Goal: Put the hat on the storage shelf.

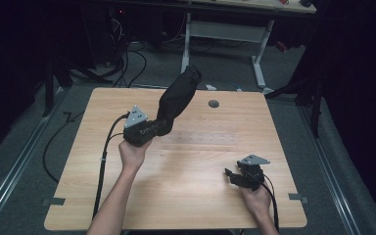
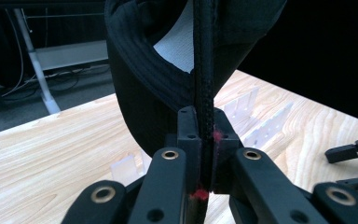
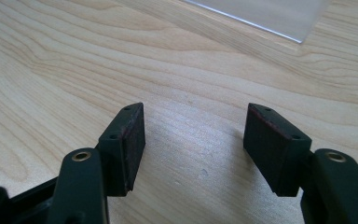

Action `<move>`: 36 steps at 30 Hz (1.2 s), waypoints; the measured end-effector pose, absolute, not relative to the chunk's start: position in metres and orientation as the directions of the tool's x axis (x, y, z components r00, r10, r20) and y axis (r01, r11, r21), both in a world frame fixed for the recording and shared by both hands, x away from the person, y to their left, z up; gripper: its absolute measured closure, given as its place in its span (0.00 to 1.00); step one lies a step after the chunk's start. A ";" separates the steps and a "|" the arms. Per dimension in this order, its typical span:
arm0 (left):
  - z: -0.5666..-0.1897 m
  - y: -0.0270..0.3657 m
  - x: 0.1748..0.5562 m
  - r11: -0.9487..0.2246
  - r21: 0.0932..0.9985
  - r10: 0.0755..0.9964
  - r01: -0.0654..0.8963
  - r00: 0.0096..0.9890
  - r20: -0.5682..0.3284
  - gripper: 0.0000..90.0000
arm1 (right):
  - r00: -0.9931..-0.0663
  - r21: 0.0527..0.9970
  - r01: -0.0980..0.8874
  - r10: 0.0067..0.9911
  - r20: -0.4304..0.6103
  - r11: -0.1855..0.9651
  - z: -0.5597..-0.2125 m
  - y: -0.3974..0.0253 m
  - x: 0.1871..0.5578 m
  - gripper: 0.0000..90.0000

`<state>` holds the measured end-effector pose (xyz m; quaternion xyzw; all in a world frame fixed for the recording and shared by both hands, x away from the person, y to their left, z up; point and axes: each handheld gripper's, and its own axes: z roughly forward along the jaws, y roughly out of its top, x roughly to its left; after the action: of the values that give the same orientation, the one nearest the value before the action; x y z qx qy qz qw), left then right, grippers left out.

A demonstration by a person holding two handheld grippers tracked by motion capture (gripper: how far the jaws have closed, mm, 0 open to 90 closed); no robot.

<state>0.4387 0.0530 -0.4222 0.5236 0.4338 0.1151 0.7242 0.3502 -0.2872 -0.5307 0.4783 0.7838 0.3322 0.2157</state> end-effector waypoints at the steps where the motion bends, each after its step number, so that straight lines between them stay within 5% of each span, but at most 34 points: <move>1: -0.423 0.053 0.440 0.425 0.859 0.622 0.287 0.596 -0.507 0.95 | -0.450 0.727 0.606 0.893 -0.020 0.322 -0.531 -0.287 0.350 0.43; 36: -0.468 0.054 0.437 0.421 0.837 0.655 0.349 0.521 -0.547 0.95 | -0.449 0.727 0.608 0.894 -0.019 0.320 -0.531 -0.287 0.350 0.43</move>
<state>0.4368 0.0542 -0.4676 0.5266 0.4768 0.1101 0.6951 0.3499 -0.2869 -0.5307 0.4790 0.7836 0.3321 0.2150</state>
